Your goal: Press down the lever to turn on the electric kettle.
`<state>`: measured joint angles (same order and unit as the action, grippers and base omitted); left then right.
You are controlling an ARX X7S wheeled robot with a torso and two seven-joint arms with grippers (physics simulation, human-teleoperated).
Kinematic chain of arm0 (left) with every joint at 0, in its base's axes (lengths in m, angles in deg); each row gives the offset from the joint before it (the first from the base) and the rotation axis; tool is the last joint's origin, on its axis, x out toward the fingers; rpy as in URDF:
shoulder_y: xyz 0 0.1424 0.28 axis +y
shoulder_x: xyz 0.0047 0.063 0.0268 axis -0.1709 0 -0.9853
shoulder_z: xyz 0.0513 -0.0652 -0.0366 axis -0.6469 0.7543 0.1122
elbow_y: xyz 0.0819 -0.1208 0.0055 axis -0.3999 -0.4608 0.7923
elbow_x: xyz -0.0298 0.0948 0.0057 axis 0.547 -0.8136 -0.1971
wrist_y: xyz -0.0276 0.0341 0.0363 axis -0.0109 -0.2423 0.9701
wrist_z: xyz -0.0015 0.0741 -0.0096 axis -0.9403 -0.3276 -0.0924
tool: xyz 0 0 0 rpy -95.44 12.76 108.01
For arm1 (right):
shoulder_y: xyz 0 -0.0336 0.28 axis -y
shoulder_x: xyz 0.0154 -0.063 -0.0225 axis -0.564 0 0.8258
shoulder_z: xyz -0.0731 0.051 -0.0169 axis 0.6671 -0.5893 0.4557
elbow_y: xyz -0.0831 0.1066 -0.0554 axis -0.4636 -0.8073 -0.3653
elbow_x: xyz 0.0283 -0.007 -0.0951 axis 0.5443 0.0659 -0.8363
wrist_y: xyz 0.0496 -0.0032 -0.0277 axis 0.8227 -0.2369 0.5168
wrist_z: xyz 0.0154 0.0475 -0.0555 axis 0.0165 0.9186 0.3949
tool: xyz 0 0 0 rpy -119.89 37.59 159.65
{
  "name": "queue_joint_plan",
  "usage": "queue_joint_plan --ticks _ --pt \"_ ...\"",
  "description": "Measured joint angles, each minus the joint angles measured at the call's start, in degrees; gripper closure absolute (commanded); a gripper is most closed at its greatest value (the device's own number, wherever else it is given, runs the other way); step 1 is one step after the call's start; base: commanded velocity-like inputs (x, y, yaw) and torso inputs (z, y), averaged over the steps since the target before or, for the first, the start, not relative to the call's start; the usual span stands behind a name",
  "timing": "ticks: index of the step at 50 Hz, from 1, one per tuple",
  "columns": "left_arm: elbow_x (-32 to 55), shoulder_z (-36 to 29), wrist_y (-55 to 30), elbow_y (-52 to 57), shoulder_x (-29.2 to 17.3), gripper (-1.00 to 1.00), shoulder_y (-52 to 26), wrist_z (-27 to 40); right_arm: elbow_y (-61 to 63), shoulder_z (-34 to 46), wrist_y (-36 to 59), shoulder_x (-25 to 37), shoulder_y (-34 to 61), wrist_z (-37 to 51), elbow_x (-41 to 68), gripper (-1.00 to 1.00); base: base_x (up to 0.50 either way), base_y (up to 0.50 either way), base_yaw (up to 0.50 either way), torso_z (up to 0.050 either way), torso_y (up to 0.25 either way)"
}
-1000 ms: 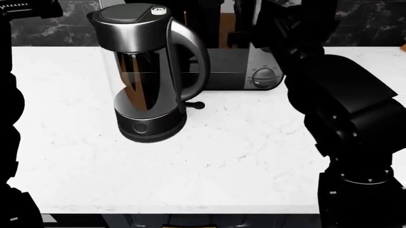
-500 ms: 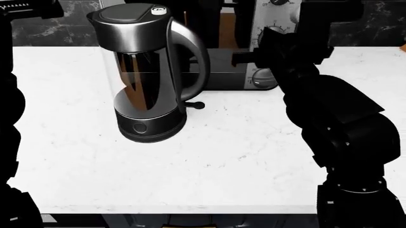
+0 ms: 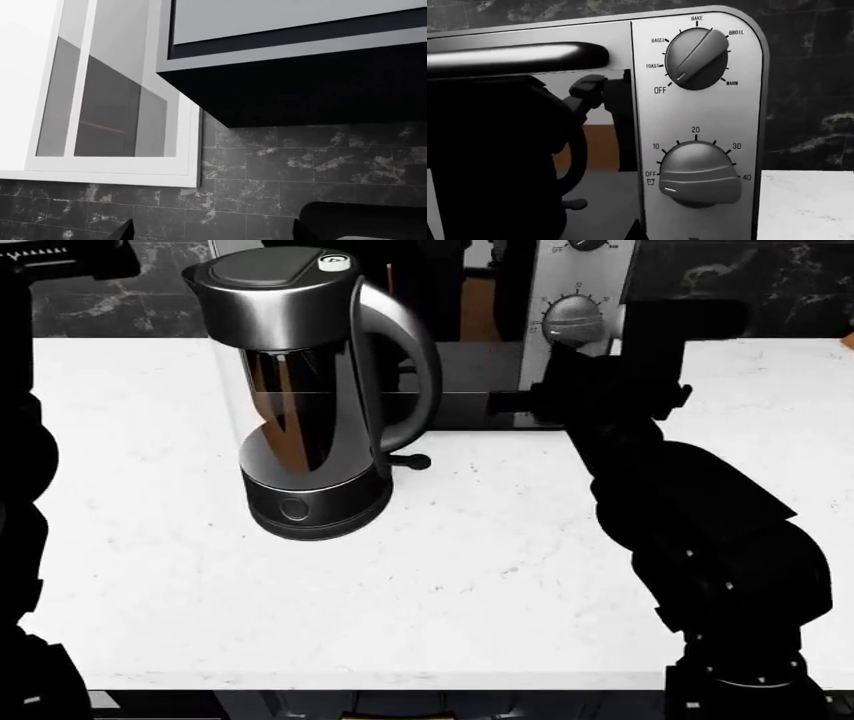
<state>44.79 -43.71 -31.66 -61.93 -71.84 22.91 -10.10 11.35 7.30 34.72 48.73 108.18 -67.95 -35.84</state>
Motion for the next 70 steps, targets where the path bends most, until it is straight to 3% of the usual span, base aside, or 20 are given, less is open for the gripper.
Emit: queue_joint_plan --ticks 25,70 --pt "0.28 -0.32 0.5 -0.37 0.16 -1.0 0.03 0.18 2.95 1.06 -0.38 0.21 -3.46 0.3 1.27 1.0 0.0 0.0 0.0 0.0 0.0" --pt "0.98 -0.23 0.1 0.85 0.0 -1.0 0.74 1.12 -12.81 3.27 -8.84 -5.45 -3.02 -7.89 4.42 1.0 0.0 0.0 0.0 0.0 0.0"
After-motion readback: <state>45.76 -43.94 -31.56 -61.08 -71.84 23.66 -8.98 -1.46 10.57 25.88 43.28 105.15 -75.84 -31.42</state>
